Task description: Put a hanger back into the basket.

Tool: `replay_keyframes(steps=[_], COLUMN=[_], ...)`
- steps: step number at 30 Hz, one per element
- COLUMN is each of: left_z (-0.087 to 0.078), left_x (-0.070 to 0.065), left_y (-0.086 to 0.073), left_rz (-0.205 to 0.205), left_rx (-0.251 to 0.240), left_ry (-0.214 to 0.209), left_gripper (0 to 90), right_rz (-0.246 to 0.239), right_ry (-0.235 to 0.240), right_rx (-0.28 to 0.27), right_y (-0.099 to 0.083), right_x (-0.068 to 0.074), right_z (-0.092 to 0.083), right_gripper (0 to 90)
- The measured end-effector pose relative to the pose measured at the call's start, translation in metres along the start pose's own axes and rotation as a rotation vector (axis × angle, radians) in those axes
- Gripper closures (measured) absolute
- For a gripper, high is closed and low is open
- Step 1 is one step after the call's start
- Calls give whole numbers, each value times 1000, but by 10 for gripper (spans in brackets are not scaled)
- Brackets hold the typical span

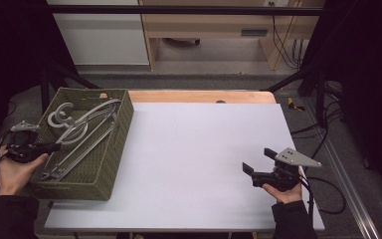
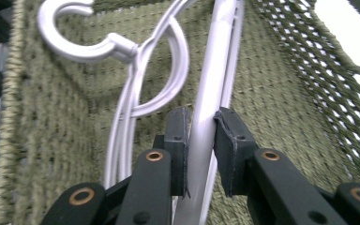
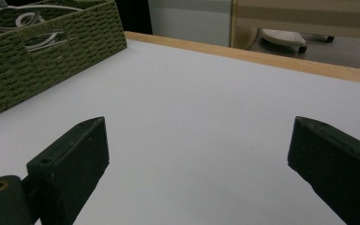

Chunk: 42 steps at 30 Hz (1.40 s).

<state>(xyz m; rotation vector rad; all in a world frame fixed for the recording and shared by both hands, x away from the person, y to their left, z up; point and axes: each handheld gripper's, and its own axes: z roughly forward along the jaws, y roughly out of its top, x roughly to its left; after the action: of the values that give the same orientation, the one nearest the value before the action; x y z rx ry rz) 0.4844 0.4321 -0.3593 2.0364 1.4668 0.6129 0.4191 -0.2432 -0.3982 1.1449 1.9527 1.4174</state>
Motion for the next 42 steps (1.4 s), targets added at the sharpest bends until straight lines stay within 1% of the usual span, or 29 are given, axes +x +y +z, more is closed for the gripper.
replay_keyframes(steps=[2, 3, 4, 6, 9, 12, 15, 17, 18, 19, 20, 21, 23, 24, 25, 27, 29, 30, 31, 33, 37, 40, 41, 42], left_z=[1, 1, 3, 3, 2, 1, -1, -1, 0, 1, 2, 3, 6, 6, 9, 11, 12, 13, 13, 14, 13, 9, 8, 7], left_x=[0, 0, 1, 2, 1, 0, -1, 1, 3, 6, 8, 10, 14, 14, 17, 20, 21, 20, 19, 18, 18, 18, 18, 17], left_y=[2, 2, 3, 4, 2, 1, 0, 1, 1, 1, 2, 2, 2, 2, 2, 1, 2, 2, 2, 3, 3, 1, 1, 0], left_rz=[-1, -1, -4, -9, 2, 28, 57, 59, 49, 35, 31, 19, -5, -5, -39, -69, -86, -82, -69, -58, -60, -60, -64, -61], left_rx=[17, 17, 23, 20, -5, -24, -31, -31, -28, -13, -12, -7, 4, 4, 14, 31, 39, 40, 43, 51, 38, 2, -9, -14], left_ry=[40, 40, 68, 81, 79, 74, 63, 50, 38, 17, 21, 30, 36, 36, 49, 53, 60, 59, 68, 84, 108, 109, 95, 90], left_gripper=[756, 757, 760, 765, 775, 783, 790, 792, 791, 790, 789, 789, 782, 779, 775, 762, 749, 750, 746, 724, 663, 644, 642, 640], right_rz=[-1, 1, 0, 0, 1, 1, 0, 3, 0, 0, -3, 0, 1, 1, 5, 1, 3, 1, 3, 5, 4, -1, 0, 1], right_ry=[0, 1, 0, 0, 1, 0, -1, 1, -1, -1, 0, 0, 2, 2, 3, 2, 3, 2, 2, 5, 3, 3, 3, 3], right_rx=[1, 1, 0, 0, -1, -1, 2, 2, 2, 2, 1, 3, 2, 2, 1, 2, 1, 0, -1, -4, -4, -3, -3, -4], right_y=[0, 0, 0, 0, 0, 0, 0, 0, 0, 0, 0, 0, 0, 0, 0, 0, 0, 0, 0, 0, 0, 0, 0, 0], right_x=[0, 0, 0, 0, 0, -1, 0, 0, -1, -1, -1, -1, 0, 0, 0, 0, 0, -1, -1, -1, -1, -1, -1, -1], right_z=[0, 0, 0, 0, -1, 0, 0, 0, 0, 0, 1, 0, 0, 0, 0, 0, 0, 0, -1, -1, -1, -1, -1, -1], right_gripper=[57, 57, 57, 57, 57, 57, 57, 57, 57, 57, 58, 57, 57, 57, 58, 57, 58, 57, 57, 58, 58, 57, 58, 57])
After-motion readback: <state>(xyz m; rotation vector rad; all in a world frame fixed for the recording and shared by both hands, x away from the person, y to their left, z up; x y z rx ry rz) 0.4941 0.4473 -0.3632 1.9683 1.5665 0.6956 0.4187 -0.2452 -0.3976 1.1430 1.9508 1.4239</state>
